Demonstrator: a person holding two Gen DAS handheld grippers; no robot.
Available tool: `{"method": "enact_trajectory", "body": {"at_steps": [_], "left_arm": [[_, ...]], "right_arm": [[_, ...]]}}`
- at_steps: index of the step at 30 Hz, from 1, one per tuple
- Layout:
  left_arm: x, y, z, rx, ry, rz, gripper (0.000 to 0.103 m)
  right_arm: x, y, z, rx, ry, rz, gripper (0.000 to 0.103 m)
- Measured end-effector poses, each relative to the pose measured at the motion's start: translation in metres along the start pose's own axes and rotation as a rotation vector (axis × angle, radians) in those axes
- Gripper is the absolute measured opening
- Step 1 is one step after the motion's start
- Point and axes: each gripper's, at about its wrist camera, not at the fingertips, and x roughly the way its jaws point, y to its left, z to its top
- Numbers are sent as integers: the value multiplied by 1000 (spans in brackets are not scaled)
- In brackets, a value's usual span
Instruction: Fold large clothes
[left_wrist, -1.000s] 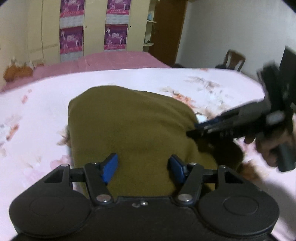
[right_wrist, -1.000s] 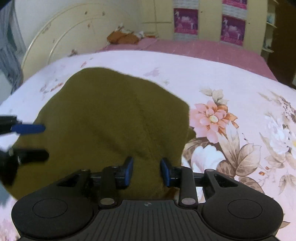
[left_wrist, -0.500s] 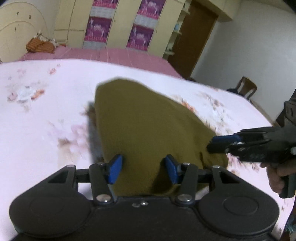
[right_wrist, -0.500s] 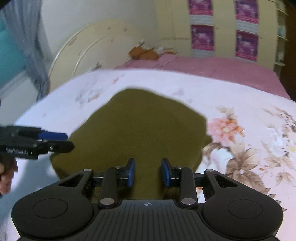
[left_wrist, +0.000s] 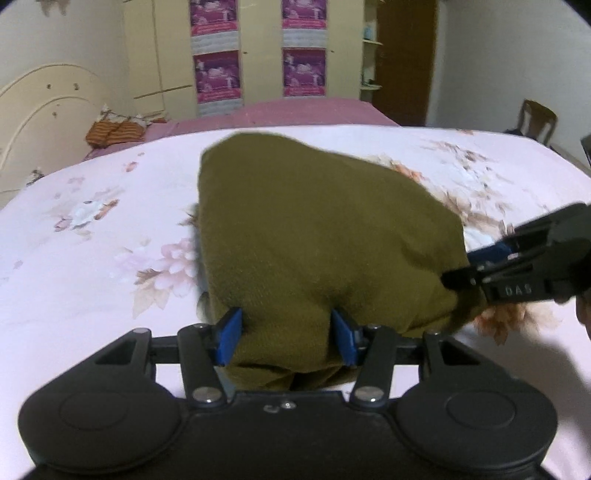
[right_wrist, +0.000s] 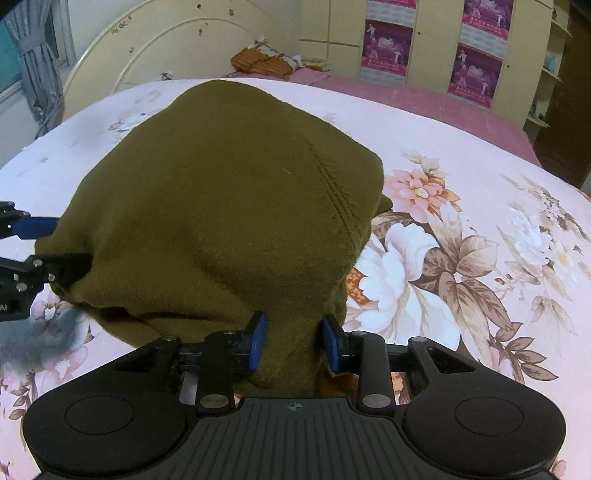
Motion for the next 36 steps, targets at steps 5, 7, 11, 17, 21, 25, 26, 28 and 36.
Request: {"method": "enact_trajectory", "body": {"at_steps": [5,7,11,17,21,25,26,28,36], "left_arm": [[-40,-13,6,-36,-81,113,100],[-56,-25,5,-19,-124,175,103],[-79,-36,2,-62,-109,162,103],[-121,-55,-10,-67,-125,163,103],[-148,-65,-24,-95,-137,160,103],[-169,-72,-39,-132,-137,152,103],[-174,-74,-42,-134,-140,151,103],[-184,-80,-47,-140,-147,145,103],[-215,-96,-54,-133,-188,139,103]], "right_arm": [[-61,2,0,70,-105,7,34],[-85,1,-6,116,-159,-25,99],[-125,8,-23,138,-231,-43,103],[-174,25,-46,179,-278,-83,103],[-201,37,-67,179,-287,-100,103],[-222,46,-85,188,-283,-113,103],[-228,48,-90,188,-288,-116,103],[-240,53,-97,187,-298,-121,103],[-273,67,-117,180,-340,-124,103]]}}
